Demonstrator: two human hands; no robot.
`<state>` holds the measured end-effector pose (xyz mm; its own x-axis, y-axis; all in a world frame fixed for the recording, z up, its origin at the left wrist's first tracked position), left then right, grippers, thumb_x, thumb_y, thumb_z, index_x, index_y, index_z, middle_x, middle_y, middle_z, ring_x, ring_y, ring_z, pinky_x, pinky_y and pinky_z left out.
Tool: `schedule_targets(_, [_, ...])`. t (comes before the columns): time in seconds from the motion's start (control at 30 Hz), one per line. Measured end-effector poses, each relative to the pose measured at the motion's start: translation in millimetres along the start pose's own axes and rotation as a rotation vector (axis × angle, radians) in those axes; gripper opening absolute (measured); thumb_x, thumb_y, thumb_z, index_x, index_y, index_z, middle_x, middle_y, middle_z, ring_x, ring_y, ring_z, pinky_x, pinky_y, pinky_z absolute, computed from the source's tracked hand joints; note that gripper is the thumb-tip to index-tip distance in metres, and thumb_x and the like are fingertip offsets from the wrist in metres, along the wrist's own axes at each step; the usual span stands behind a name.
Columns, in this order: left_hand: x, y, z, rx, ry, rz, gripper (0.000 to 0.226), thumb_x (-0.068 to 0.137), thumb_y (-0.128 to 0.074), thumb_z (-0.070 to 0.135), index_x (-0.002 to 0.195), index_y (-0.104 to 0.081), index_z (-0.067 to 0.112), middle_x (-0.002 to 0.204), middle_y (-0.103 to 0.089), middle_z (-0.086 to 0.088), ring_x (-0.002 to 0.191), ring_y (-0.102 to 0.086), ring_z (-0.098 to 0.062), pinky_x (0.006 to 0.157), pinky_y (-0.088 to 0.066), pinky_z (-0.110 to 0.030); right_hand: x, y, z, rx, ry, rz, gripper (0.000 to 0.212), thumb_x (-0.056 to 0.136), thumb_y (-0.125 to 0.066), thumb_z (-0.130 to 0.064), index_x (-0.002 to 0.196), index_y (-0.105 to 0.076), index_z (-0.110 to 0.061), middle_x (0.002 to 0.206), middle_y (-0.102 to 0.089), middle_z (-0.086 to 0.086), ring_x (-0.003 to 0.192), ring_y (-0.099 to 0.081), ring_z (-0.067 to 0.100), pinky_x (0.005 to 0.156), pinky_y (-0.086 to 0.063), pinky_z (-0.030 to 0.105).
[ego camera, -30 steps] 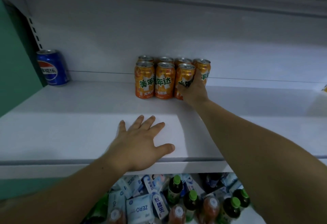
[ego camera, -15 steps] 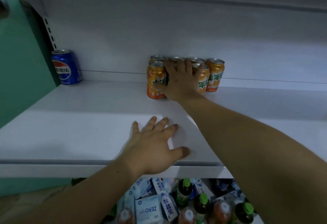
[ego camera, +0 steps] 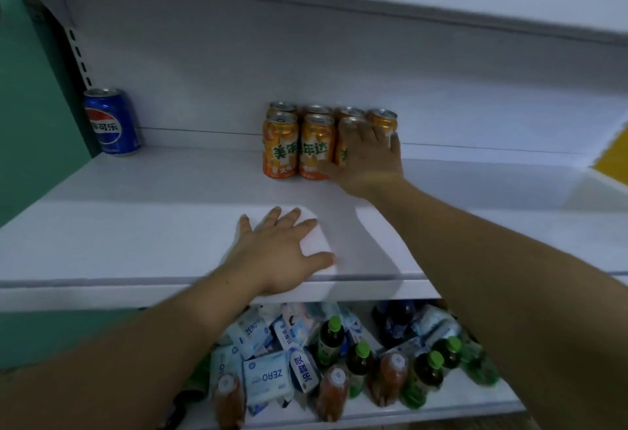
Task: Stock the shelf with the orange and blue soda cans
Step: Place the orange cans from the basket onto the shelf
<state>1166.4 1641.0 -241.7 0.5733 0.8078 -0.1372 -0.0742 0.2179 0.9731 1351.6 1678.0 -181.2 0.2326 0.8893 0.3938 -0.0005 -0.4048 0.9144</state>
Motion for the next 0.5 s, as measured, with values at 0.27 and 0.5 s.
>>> schedule_targets(0.27, [-6.4, 9.6, 23.6, 0.009, 0.008, -0.009, 0.080, 0.086, -0.032, 0.075, 0.152, -0.019, 0.031, 0.161, -0.011, 0.004, 0.147, -0.011, -0.022, 0.116, -0.010, -0.055, -156.3, 89.8, 131.4, -0.053, -0.385, -0.368, 0.086, 0.085, -0.042, -0.074, 0.152, -0.024, -0.023, 0.152, -0.035, 0.006, 0.131, -0.043, 0.030, 0.102, -0.042, 0.044])
schedule_targets(0.5, [-40.8, -27.7, 213.7, -0.054, -0.509, -0.050, 0.065, 0.086, -0.053, 0.062, 0.139, -0.045, 0.026, 0.148, -0.042, 0.000, 0.132, -0.041, -0.023, 0.108, -0.036, -0.043, -308.1, 141.6, 216.0, -0.005, -0.737, -0.378, 0.084, 0.087, -0.047, -0.069, 0.152, -0.025, -0.021, 0.151, -0.038, 0.007, 0.125, -0.049, 0.029, 0.096, -0.048, 0.041])
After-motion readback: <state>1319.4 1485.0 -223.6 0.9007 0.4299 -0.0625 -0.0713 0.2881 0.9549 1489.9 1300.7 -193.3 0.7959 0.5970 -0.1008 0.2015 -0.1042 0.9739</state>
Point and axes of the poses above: each hand's wrist, its own x-axis towards the middle knuckle, its own y-axis out of the back of the hand, z = x × y, the point moved 1 cm from there along x, towards the middle knuckle
